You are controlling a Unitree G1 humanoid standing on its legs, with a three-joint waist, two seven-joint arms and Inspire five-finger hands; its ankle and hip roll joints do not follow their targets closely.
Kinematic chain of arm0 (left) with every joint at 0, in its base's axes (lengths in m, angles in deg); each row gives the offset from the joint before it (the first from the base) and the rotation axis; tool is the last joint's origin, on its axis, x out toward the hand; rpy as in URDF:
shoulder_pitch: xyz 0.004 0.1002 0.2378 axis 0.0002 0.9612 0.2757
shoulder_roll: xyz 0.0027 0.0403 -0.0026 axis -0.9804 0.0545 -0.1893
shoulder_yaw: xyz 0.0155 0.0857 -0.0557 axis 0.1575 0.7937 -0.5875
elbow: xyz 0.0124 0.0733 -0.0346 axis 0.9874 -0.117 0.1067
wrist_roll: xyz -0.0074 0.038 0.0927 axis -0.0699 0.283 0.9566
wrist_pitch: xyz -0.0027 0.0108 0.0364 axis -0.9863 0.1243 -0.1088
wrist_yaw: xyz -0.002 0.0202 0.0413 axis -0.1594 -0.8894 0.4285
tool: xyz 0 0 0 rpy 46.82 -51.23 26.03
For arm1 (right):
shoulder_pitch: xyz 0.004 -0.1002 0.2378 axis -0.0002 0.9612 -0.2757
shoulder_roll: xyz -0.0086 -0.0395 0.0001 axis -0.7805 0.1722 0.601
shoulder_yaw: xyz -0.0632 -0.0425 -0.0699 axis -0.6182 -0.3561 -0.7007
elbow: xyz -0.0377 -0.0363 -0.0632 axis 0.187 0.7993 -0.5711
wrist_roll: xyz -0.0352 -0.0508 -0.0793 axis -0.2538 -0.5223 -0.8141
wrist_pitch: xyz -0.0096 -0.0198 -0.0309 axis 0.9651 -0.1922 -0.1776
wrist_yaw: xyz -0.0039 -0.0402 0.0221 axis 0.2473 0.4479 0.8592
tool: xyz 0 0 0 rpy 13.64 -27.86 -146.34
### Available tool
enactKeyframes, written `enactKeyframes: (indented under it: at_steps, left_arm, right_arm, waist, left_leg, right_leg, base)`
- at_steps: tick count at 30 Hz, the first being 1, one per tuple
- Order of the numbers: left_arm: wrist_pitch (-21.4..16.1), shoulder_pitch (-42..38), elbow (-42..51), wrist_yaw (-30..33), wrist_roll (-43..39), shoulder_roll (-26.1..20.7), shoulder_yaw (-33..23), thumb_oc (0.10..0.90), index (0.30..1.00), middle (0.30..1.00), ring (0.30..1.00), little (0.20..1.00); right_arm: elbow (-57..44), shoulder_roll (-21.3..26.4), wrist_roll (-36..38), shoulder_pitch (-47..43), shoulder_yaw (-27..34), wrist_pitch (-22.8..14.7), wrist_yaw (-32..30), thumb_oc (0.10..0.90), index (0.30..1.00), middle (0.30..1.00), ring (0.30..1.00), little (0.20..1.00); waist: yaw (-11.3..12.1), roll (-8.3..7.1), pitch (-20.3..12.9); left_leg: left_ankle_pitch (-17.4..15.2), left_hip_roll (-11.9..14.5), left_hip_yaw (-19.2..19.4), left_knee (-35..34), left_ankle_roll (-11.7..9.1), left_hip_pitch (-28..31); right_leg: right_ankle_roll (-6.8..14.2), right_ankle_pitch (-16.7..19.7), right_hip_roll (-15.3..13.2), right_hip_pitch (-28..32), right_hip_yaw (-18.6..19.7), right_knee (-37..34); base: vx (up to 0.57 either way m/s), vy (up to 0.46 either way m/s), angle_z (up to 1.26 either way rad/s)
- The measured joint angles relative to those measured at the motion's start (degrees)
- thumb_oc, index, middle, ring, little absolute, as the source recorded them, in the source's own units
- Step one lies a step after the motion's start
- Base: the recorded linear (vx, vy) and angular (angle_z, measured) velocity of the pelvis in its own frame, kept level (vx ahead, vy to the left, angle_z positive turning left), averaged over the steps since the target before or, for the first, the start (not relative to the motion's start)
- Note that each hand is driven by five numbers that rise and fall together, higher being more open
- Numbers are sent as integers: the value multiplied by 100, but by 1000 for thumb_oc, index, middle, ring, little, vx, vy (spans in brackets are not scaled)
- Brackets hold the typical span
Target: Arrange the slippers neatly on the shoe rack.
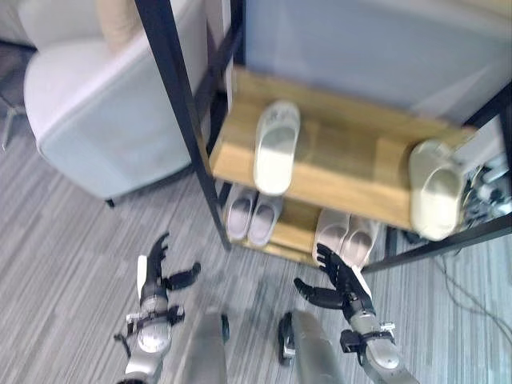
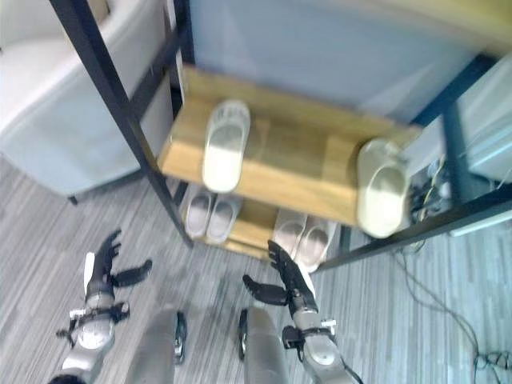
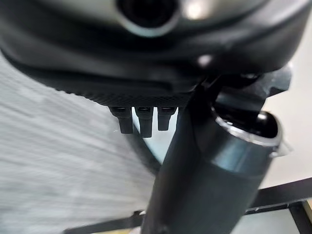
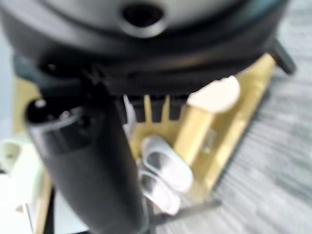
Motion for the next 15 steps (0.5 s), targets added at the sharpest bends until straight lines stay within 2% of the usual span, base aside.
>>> enactKeyframes:
  at_steps: [3, 4, 5, 7, 9, 13, 15]
  left_arm:
    - [156, -44, -1070, -283, 173, 71, 344, 800, 900, 900, 900, 900]
    - [318, -12, -1300, -425, 317, 112, 561, 800, 900, 900, 900, 900]
    - [328, 2, -1316, -467, 384, 133, 617, 800, 900, 900, 900, 900]
    - [339, -74, -1679, -557, 585, 289, 714, 800, 900, 900, 900, 900]
    - [386, -73, -1892, -668, 685, 427, 897, 800, 900, 900, 900, 900]
    - [433, -177, -2127, -907, 1151, 447, 1476, 800, 900, 900, 900, 900]
    - [433, -142, -2133, -1086, 1312, 504, 1556, 800, 900, 900, 900, 900]
  right_arm:
    - [1517, -245, -379, -287, 29, 243, -173, 800, 900, 900, 900, 900]
    - [1904, -254, -467, -293, 33, 411, -273, 800, 900, 900, 900, 900]
    - [1998, -238, -497, -246, 40, 439, -303, 800, 900, 900, 900, 900]
    - [2783, -277, -601, -242, 57, 471, -366, 800, 900, 900, 900, 900]
    - [3392, -298, -614, -168, 103, 569, -380, 800, 900, 900, 900, 900]
    - [4298, -364, -591, -167, 156, 735, -351, 800, 900, 900, 900, 900]
    - [4415, -383, -565, -58, 225, 742, -335, 800, 900, 900, 900, 900]
  waist:
    - [9, 33, -442]
    - [-21, 128, -614]
    - [-20, 150, -631]
    - [-16, 195, -709]
    - [-27, 276, -960]
    - [-33, 349, -1264]
    - [-27, 389, -1365]
  left_leg:
    - [520, -45, 189, -1308, -8, 802]
    - [761, -53, 207, -1824, -8, 1064]
    - [834, -66, 208, -1973, -5, 1141]
    - [1207, -82, 256, -2767, -20, 1608]
    - [1522, -62, 257, -3446, -32, 1899]
    - [1868, -29, 219, -4166, -31, 2264]
    - [1948, -31, 230, -4378, -46, 2400]
  right_leg:
    - [11, 478, 53, 628, 31, -1127]
    - [19, 695, 78, 892, 12, -1621]
    - [39, 755, 86, 961, 15, -1740]
    - [34, 1039, 132, 1337, 3, -2348]
    - [39, 1313, 203, 1608, -29, -2942]
    - [42, 1726, 294, 2068, -134, -3855]
    - [56, 1914, 318, 2286, -134, -4245]
  base:
    - [114, -32, -19]
    - [102, -55, -11]
    - [104, -55, -5]
    - [91, -58, -7]
    - [52, -55, -1]
    - [30, -26, 6]
    - [-4, -12, 2]
